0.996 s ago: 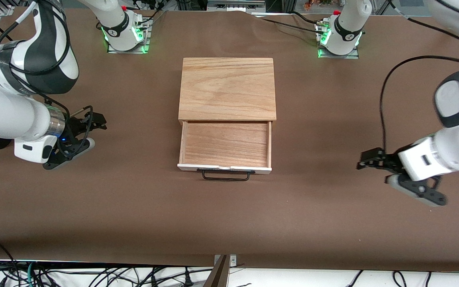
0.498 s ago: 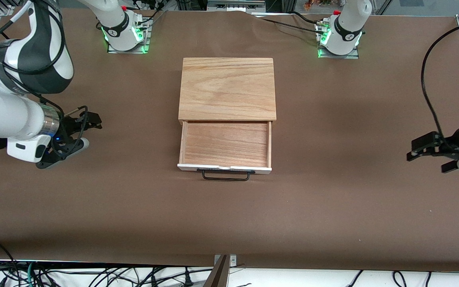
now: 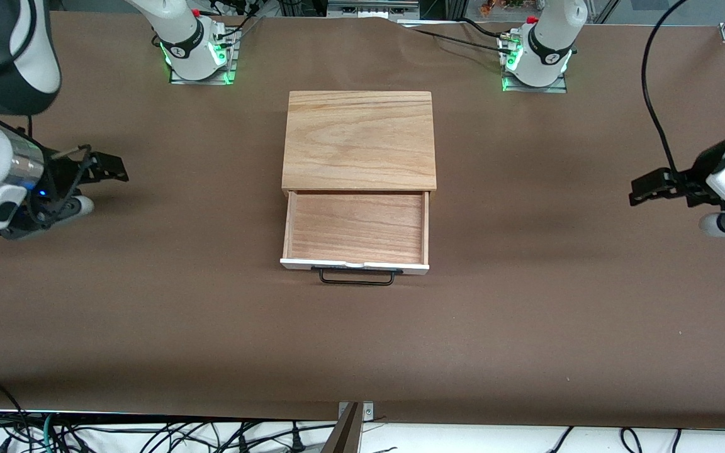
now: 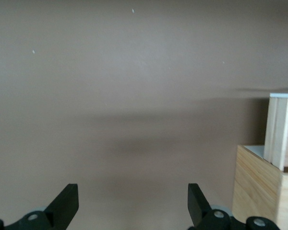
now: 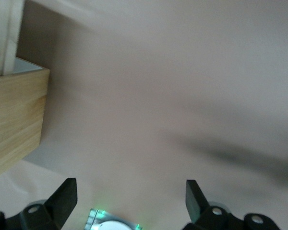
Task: Pull top drawer with both arms simultaneously
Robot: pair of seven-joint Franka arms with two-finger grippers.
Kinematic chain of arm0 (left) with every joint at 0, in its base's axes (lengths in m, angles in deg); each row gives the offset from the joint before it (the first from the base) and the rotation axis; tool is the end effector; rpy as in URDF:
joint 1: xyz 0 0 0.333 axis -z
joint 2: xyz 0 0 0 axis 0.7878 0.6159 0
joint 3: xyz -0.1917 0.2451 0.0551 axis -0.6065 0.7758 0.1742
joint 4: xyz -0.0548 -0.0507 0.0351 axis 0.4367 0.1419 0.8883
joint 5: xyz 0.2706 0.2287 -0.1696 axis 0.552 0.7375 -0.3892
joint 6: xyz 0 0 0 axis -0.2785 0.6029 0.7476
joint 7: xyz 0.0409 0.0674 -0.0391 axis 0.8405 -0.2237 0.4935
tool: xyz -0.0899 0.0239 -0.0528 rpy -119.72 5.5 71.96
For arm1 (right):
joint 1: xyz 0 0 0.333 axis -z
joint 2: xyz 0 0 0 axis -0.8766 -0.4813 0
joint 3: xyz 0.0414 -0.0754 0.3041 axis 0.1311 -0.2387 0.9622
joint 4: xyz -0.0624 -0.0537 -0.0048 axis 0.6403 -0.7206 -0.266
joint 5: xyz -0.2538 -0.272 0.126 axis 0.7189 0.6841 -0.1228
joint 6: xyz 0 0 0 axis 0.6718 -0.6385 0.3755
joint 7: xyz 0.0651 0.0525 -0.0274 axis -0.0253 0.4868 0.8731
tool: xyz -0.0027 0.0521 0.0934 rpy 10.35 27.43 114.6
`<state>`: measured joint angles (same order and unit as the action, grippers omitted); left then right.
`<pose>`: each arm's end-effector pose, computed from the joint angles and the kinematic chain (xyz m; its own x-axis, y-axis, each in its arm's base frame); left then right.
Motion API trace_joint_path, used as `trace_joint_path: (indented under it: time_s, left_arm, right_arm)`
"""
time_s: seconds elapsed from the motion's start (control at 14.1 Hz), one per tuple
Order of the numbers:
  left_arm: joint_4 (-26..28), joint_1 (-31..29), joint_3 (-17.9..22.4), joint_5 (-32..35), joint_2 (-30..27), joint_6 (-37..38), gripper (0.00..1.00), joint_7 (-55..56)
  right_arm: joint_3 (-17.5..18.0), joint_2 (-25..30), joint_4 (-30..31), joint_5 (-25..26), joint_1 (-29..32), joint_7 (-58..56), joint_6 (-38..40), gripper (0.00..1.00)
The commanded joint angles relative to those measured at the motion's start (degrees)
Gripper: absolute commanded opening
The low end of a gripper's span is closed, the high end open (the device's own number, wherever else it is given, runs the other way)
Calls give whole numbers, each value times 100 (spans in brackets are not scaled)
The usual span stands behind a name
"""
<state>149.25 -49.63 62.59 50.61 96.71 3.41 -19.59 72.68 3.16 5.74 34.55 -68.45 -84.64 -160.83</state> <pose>0.6231 -0.0434 0.6081 0.9956 0.0101 -0.0933 0.0111 -0.9999 0.0099 0.5979 0.0353 0.5290 0.9235 0.3027 -0.2357 0.2862 -0.9527 -0.1023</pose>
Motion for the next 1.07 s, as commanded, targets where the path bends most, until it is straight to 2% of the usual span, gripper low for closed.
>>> trace_joint_path:
  time_s: [0.0, 0.21, 0.43, 0.71, 1.0]
  left_arm:
    - [789, 11, -44, 84, -514, -58, 100, 108]
    - [991, 19, -79, -22, -681, -67, 100, 63]
    - [1264, -60, -79, -286, -813, -102, 100, 54]
    - [1194, -42, -70, -260, -769, -32, 100, 54]
    - [1159, -42, -70, -242, -752, -32, 100, 54]
  right_arm:
    - [414, 885, 1013, 173, 474, 619, -120, 100]
    - [415, 1053, 1032, 173, 580, 786, -593, 100]
    - [415, 1228, 1041, 348, 748, 910, -570, 100]
    - [406, 1291, 1059, 261, 844, 989, -692, 100]
    - [379, 1080, 1006, 313, 853, 902, -789, 100]
